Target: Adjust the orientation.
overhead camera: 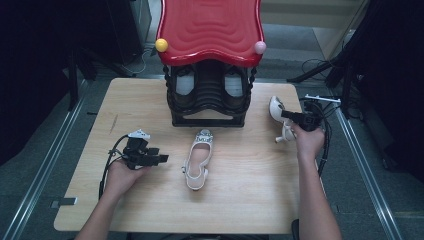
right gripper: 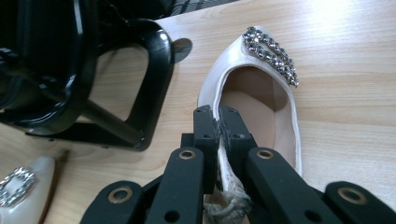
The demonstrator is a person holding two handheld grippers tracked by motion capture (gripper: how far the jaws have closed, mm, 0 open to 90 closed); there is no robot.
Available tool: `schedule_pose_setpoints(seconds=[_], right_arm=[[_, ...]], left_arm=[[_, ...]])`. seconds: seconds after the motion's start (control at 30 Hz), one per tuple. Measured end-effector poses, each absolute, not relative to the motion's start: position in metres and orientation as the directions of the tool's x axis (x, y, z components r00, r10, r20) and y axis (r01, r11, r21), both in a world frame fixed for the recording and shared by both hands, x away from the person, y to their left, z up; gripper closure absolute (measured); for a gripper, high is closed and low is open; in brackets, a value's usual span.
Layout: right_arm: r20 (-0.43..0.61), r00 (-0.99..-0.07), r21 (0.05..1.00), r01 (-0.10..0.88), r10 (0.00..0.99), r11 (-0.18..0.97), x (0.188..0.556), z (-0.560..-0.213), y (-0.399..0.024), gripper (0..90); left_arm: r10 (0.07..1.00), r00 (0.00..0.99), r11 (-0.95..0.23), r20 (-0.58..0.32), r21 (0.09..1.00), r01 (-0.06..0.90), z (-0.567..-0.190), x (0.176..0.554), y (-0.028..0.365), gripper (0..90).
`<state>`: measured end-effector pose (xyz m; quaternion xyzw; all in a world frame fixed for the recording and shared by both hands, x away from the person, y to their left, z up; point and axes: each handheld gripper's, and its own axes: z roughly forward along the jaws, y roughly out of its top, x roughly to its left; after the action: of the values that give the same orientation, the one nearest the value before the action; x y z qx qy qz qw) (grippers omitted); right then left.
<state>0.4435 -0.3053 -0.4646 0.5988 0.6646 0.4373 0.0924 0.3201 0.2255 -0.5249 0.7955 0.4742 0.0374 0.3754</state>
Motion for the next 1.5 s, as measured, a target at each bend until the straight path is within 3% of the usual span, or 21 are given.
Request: schedule_pose_setpoints(seconds=[0.33,1.5], right_arm=[[0.431,-0.287,0.685,0.721,0.856,-0.104,0.427,-0.465,-0.303,88.4],[0.384,-0.402,0.697,0.717,0.832,0.025,0.340,-0.457,-0.264,88.3]], left_arm=[[0.761,0.577,-0.294,-0.295,0.637,0.713,-0.524,0.327,0.214,43.0],[0.726,0.623,-0.331,-0.292,0.645,0.689,-0.519,0.345,0.194,43.1]])
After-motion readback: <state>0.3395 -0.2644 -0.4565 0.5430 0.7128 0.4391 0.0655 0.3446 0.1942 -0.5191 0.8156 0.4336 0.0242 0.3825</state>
